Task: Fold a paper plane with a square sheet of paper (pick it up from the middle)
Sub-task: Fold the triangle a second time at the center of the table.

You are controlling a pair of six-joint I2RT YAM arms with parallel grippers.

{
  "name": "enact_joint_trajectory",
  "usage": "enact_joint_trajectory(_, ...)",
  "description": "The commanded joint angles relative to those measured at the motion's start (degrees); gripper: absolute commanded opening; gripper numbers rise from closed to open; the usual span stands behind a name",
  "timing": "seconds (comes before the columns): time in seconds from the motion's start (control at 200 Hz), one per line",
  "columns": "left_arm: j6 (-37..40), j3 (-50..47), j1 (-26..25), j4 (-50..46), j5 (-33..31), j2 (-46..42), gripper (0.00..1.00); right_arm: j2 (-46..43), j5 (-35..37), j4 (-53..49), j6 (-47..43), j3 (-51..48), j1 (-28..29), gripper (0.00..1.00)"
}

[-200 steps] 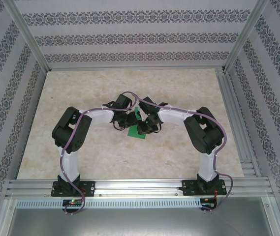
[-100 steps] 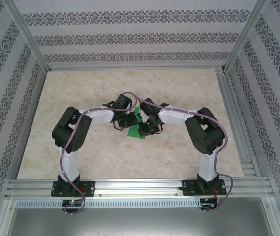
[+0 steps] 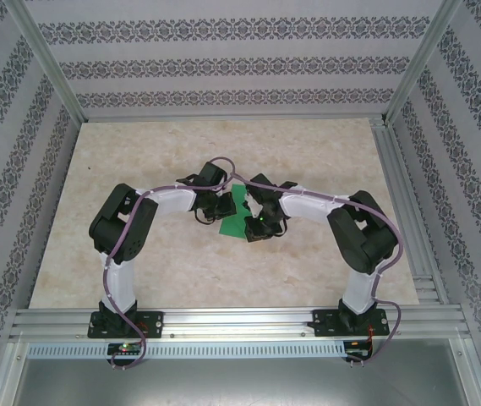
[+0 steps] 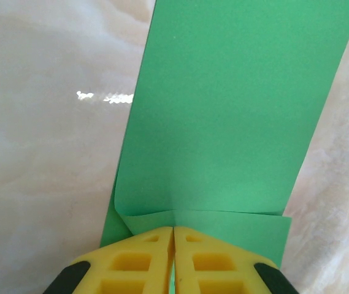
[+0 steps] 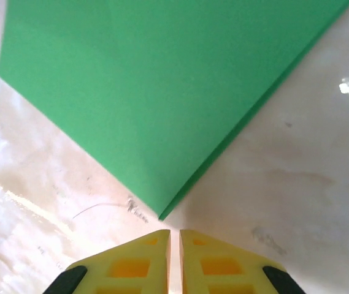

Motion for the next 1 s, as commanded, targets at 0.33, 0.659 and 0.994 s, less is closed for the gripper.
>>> enact_joint_trajectory(0.33,0.16,-2.30,-0.86,-4.16,-3.17,2.10,0.11,3.04,-3.14,7.32,3.70,5.72,-0.47,0.14)
enact_joint_trajectory(0.659,-0.08,-2.62,-0.86,-3.73,-2.91,2.02,0.11,7.35,-3.63,8.06,4.36,6.62,-0.25,0.14)
enact_joint_trajectory(0.994,-0.37,-2.88,-0.88,-3.57,-3.21,2.19,0.11,6.46,-4.58,3.44,1.23,3.37,-0.08,0.14)
